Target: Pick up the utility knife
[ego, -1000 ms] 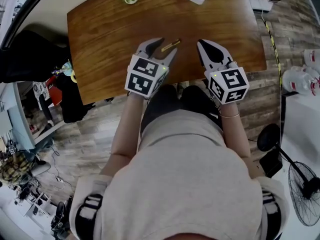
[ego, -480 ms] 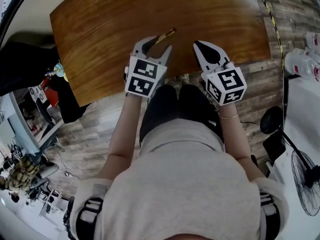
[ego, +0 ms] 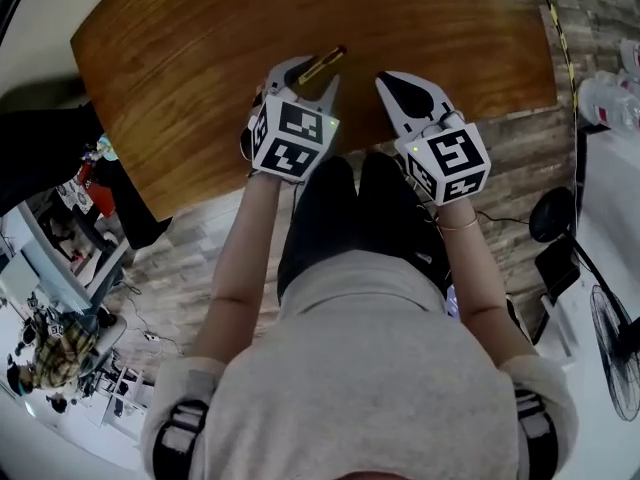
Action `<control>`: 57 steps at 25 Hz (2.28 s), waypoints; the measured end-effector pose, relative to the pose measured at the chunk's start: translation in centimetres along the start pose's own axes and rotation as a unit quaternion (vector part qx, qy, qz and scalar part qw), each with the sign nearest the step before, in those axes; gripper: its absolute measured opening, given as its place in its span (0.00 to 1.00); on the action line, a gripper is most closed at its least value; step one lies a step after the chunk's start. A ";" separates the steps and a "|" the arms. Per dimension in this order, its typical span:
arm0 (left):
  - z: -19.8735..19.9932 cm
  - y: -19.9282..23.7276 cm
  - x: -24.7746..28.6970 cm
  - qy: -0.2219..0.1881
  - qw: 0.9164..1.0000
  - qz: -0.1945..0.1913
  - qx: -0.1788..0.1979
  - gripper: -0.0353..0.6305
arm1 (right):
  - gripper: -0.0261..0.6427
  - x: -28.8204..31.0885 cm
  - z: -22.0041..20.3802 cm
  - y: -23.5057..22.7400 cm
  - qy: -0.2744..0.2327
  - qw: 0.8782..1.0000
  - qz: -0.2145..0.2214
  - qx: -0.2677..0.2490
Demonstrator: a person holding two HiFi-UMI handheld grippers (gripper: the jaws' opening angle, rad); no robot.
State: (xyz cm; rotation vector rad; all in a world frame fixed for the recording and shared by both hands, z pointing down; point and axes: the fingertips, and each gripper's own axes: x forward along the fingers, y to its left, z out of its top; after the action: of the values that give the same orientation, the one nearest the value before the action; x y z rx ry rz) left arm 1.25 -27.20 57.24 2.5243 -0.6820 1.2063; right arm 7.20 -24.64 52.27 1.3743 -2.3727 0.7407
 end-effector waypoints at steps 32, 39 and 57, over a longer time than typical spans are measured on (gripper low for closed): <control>-0.5 -0.7 3.3 0.036 0.999 -0.023 0.001 0.17 | 0.05 -0.5 -2.0 -1.0 0.008 0.999 -0.012 0.040; -0.2 -1.5 2.9 0.030 0.999 -0.042 -0.017 0.17 | 0.05 -0.6 -1.1 -1.3 0.001 0.999 -0.013 0.034; 4.1 -2.7 -1.5 -0.048 0.995 -0.053 -0.067 0.17 | 0.05 -2.7 4.2 -1.2 -0.042 0.999 -0.005 -0.015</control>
State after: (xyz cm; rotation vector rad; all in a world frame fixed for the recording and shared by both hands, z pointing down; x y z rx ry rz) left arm 4.61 -26.17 53.44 2.4857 -0.6195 0.9749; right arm 9.62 -25.64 47.78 1.4313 -2.4273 0.6554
